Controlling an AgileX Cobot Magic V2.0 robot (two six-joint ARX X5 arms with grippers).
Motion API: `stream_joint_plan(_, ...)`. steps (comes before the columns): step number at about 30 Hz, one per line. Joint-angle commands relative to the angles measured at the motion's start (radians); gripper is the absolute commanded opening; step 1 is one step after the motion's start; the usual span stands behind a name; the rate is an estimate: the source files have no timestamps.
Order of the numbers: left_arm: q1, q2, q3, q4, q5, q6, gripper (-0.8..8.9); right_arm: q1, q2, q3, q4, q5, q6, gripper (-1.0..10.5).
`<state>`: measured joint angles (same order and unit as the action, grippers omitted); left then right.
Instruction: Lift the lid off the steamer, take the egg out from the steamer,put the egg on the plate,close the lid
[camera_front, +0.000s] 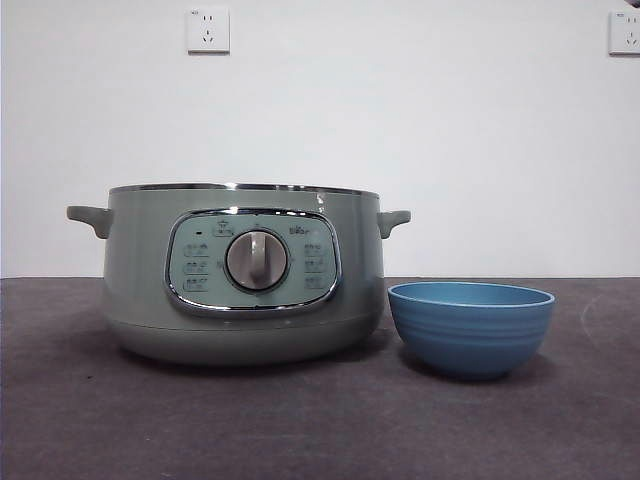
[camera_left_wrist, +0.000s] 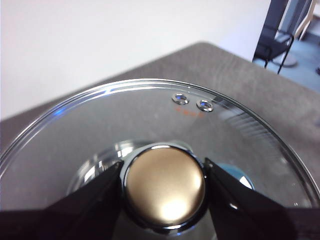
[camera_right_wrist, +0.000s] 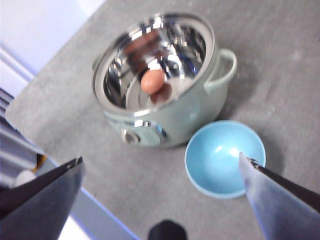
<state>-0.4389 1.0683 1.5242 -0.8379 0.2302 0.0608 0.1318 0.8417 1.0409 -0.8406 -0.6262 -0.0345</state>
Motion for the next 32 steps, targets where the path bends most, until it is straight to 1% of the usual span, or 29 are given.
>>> stream_joint_plan(1, 0.002, -0.041, 0.016, -0.031, -0.010, 0.016, -0.08, 0.008, 0.024, 0.006, 0.060, -0.003, 0.057, 5.7)
stream_joint_plan(6, 0.002, -0.111, 0.015, -0.120, -0.089, 0.018, -0.08, 0.071, 0.111, 0.006, 0.166, -0.002, 0.103, 5.7)
stream_joint_plan(12, 0.002, -0.196, 0.014, -0.185, -0.158, 0.009, -0.08, 0.196, 0.273, 0.039, 0.298, 0.012, 0.162, 5.7)
stream_joint_plan(16, 0.002, -0.245, 0.014, -0.250, -0.188, 0.003, -0.08, 0.300, 0.407, 0.127, 0.322, 0.115, 0.169, 5.7)
stream_joint_plan(20, 0.002, -0.298, 0.011, -0.295, -0.205, -0.007, -0.08, 0.387, 0.547, 0.250, 0.316, 0.171, 0.171, 5.7)
stream_joint_plan(23, 0.002, -0.348, 0.000, -0.323, -0.223, -0.016, -0.08, 0.452, 0.665, 0.361, 0.301, 0.264, 0.171, 5.7)
stream_joint_plan(26, 0.002, -0.393, -0.012, -0.367, -0.251, -0.034, -0.08, 0.495, 0.778, 0.471, 0.271, 0.321, 0.170, 5.7)
stream_joint_plan(30, 0.002, -0.443, -0.014, -0.419, -0.256, -0.035, -0.08, 0.534, 0.934, 0.602, 0.244, 0.394, 0.166, 5.7)
stream_joint_plan(32, 0.002, -0.472, -0.014, -0.446, -0.256, -0.035, -0.08, 0.546, 1.032, 0.663, 0.238, 0.399, 0.171, 5.7)
